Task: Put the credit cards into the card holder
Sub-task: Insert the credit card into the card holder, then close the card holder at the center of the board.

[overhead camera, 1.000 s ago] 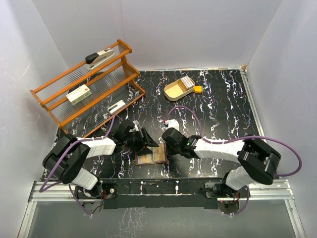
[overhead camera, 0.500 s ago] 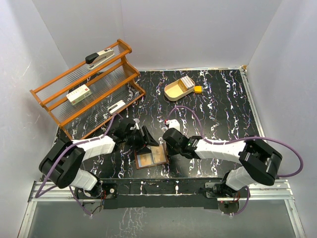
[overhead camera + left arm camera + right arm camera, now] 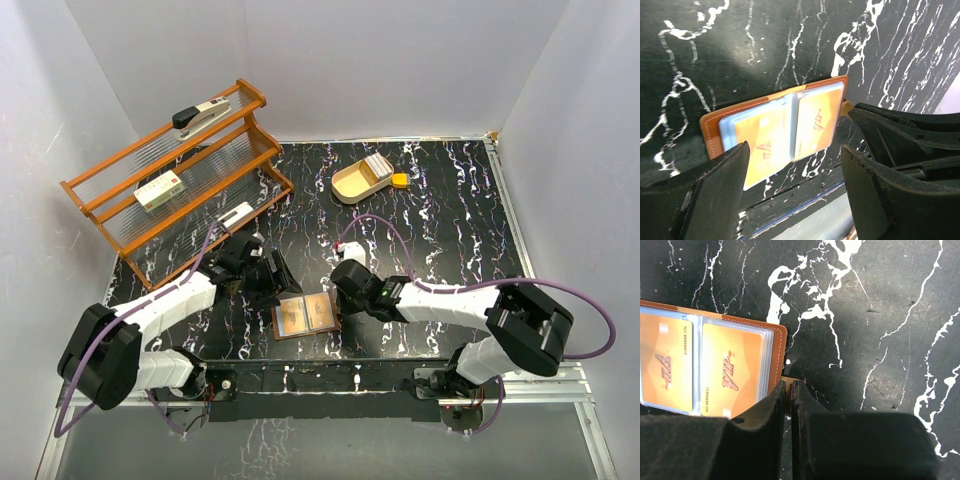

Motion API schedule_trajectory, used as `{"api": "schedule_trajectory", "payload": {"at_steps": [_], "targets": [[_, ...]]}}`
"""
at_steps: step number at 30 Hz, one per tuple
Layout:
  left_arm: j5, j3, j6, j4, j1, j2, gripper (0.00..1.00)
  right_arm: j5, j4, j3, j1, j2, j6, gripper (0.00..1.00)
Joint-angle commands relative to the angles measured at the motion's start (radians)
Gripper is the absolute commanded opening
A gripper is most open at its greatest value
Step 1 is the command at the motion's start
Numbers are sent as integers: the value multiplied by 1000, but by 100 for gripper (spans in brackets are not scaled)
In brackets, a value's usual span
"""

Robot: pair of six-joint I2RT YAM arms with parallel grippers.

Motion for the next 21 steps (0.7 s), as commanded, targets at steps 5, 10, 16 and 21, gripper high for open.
{"api": "schedule_trajectory", "payload": {"at_steps": [5,10,16,21], "targets": [[-71,-66,43,-119,41,-82,74,-41,98,-38,3,-37,55,4],[-61,-117,17,-70,47,-96,75,-53,119,-47,3,-25,69,4],[30,-174,-40,65,47,-85,73,-91,152,-62,3,-7,81,5],[129,-183,-108,167,46,-122,65,-101,159,-68,4,2,95,5]]}}
